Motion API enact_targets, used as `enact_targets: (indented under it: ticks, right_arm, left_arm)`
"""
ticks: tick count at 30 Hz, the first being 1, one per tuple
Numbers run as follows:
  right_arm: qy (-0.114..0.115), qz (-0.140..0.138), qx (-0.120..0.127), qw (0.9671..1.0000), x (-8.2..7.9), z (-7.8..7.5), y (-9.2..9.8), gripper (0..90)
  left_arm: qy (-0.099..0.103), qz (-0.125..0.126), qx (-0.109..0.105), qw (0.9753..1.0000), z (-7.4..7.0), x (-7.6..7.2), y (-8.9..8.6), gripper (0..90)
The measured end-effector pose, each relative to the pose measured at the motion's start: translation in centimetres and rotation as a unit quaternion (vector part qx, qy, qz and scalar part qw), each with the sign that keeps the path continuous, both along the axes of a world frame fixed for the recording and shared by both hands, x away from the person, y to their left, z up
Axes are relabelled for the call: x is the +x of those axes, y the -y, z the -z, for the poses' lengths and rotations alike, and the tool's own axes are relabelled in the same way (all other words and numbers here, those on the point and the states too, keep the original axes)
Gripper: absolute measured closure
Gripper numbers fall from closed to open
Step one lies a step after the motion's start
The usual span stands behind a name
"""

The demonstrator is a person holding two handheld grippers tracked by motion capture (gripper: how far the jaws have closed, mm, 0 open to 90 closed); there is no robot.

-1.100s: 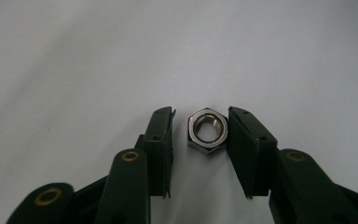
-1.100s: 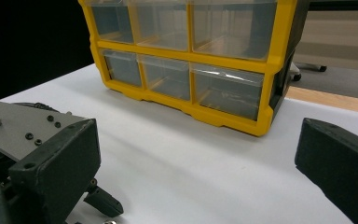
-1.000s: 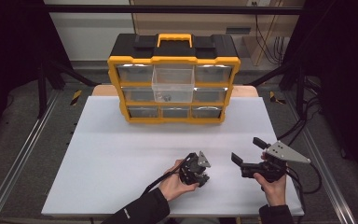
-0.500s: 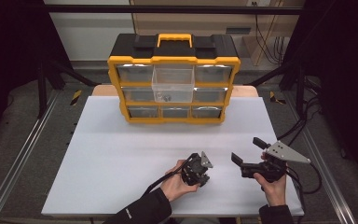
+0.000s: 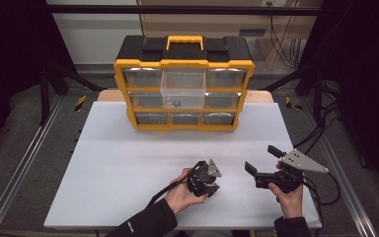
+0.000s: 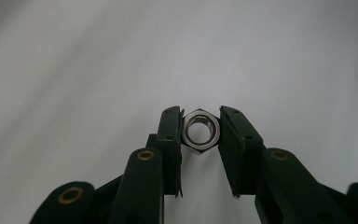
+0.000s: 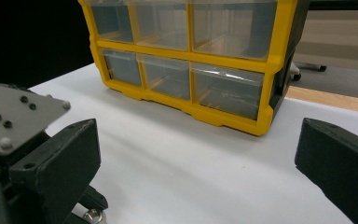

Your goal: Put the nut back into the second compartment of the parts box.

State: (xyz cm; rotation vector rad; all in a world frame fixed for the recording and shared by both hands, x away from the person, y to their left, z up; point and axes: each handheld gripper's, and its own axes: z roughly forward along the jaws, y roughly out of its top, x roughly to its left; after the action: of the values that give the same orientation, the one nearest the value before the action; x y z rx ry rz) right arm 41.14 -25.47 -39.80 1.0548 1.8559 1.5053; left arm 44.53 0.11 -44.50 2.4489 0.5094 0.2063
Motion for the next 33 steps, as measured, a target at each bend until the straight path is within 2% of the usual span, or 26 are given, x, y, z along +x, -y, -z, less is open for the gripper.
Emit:
enact_targets:
  ticks: [4, 8, 20, 33]
  right_arm:
    - [0.000, 0.001, 0.000, 1.0000, 0.0, 0.0, 0.0, 0.6]
    - [-0.002, 0.000, -0.001, 1.0000, 0.0, 0.0, 0.0, 0.6]
    - [-0.004, 0.000, -0.004, 1.0000, 0.0, 0.1, -0.1, 0.5]
    - [-0.003, 0.001, -0.004, 1.0000, 0.1, 0.1, -0.1, 0.5]
  left_arm:
    - [0.003, 0.002, 0.002, 1.0000, -0.6, 0.0, -0.5, 69.3]
    - [0.004, -0.002, -0.008, 1.0000, -1.4, -0.1, -1.4, 69.3]
    - [0.002, 0.000, -0.013, 0.9999, -2.9, -0.3, -3.3, 69.3]
    - [0.006, -0.012, -0.030, 0.9995, -4.6, 0.0, -5.4, 69.3]
